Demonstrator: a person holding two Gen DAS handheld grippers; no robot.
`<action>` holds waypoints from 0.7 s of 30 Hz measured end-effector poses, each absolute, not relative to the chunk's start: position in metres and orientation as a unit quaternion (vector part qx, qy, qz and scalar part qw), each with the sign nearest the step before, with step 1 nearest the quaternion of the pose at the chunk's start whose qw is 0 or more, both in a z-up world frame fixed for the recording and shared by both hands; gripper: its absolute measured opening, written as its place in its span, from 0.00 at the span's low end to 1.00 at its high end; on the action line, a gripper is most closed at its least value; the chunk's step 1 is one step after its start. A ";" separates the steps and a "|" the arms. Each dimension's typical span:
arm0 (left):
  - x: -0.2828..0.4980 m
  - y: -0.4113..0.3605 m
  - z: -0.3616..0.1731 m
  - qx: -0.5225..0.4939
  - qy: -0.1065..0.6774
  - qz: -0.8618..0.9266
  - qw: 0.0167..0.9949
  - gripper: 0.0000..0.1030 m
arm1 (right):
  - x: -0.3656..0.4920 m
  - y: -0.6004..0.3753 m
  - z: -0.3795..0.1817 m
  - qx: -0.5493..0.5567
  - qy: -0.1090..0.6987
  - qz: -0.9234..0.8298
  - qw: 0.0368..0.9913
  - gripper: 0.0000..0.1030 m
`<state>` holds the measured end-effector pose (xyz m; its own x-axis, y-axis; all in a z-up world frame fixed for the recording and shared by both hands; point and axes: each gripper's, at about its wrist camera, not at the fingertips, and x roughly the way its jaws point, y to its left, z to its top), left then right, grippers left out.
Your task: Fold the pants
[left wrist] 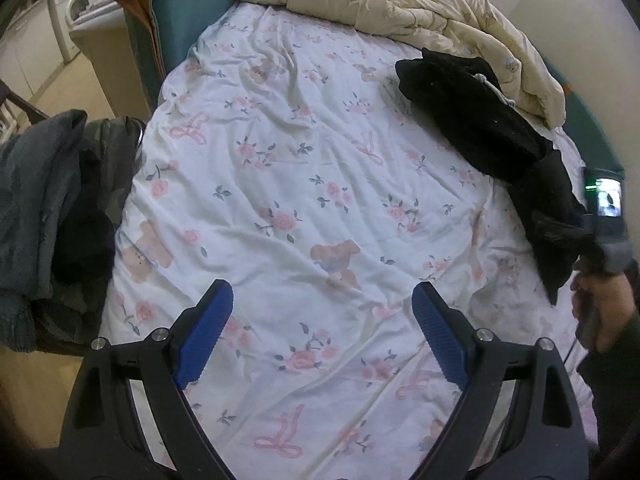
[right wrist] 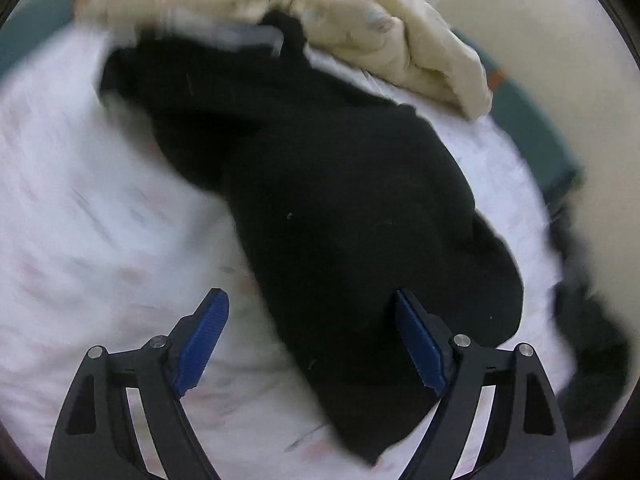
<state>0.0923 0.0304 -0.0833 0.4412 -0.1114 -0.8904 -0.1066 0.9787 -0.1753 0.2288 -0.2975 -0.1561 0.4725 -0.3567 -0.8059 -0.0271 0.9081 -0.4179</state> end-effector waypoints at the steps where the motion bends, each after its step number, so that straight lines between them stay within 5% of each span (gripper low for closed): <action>1: 0.092 0.031 -0.084 -0.095 0.527 0.001 0.844 0.87 | 0.233 -0.295 -0.164 -0.225 0.494 -0.109 0.833 0.48; 4: 0.095 0.035 -0.086 -0.091 0.528 0.011 0.844 0.87 | 0.238 -0.302 -0.158 -0.211 0.496 -0.093 0.837 0.23; 6: 0.100 0.037 -0.089 -0.095 0.529 0.011 0.843 0.87 | 0.232 -0.311 -0.137 -0.179 0.503 -0.058 0.844 0.19; 16: 0.102 0.045 -0.066 -0.137 0.502 0.021 0.854 0.87 | 0.110 -0.256 0.023 0.030 0.425 0.225 0.876 0.16; 21: 0.097 0.085 -0.049 -0.165 0.475 0.060 0.862 0.87 | 0.047 -0.218 -0.013 0.116 0.494 0.335 0.794 0.20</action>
